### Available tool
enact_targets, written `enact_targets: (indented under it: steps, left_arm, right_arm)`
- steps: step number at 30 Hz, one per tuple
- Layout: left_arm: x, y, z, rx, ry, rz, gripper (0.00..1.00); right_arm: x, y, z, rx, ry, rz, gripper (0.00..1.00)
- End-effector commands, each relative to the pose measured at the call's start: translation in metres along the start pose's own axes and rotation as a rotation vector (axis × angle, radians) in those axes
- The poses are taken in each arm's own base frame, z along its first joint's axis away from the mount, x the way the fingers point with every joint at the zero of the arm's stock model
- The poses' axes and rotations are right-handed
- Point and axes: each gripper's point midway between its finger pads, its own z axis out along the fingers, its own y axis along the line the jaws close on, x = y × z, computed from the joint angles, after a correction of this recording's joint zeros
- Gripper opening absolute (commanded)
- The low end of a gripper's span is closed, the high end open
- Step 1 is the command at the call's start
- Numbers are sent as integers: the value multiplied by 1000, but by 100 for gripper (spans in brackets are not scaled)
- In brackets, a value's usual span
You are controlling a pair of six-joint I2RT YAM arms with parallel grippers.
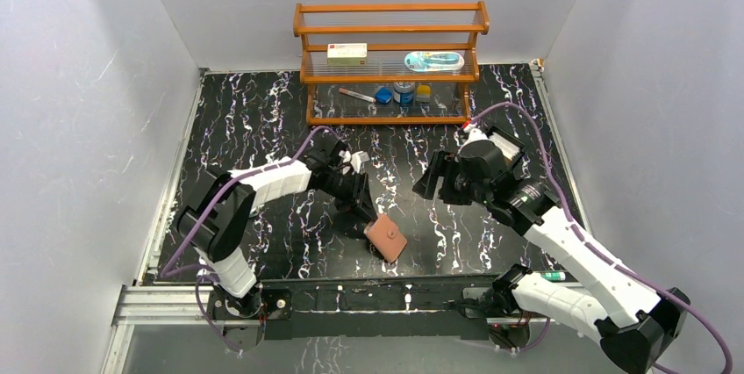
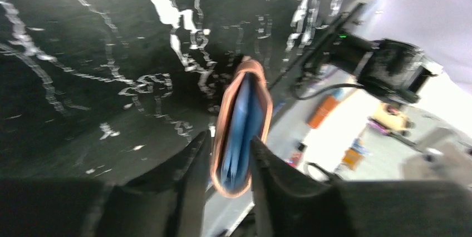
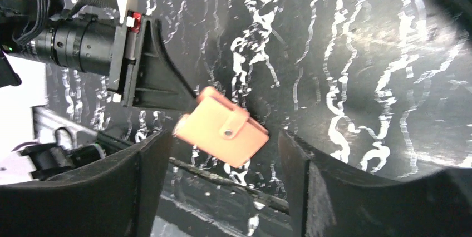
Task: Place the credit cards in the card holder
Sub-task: Turn over the card holder at the center of the board, then open the card holder at the center of the board.
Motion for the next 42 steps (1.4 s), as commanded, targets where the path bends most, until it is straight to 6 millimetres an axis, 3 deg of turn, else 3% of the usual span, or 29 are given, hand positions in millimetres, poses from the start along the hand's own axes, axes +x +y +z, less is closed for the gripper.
enact_targets:
  steps: [1, 4, 5, 7, 15, 19, 22, 27, 42]
  left_arm:
    - [-15, 5, -31, -204, -93, 126, 36]
    - [-25, 10, -51, -318, -164, 195, 41]
    - [-28, 12, -68, -385, -202, 252, 43]
    - [-28, 10, -82, -419, -251, 287, 43]
    - [-34, -7, -153, -520, -584, 494, 48]
    - [-29, -14, -180, -544, -705, 567, 49]
    - [-25, -12, -189, -546, -775, 591, 50]
    - [-23, -5, -186, -522, -824, 619, 52]
    - [-22, -8, -212, -565, -935, 635, 54]
  right_arm:
    - [17, 17, 15, -97, 73, 43, 73]
    - [28, 15, 25, -97, 117, 43, 65]
    - [35, 14, 31, -94, 142, 26, 54]
    - [37, 14, 34, -95, 145, 25, 45]
    - [67, 10, 55, -36, 211, 20, 41]
    - [85, 18, 66, -30, 242, -14, 40]
    - [96, 21, 75, -2, 265, -47, 40]
    - [112, 25, 89, 35, 326, -93, 42]
    - [131, 28, 110, 119, 396, -226, 43]
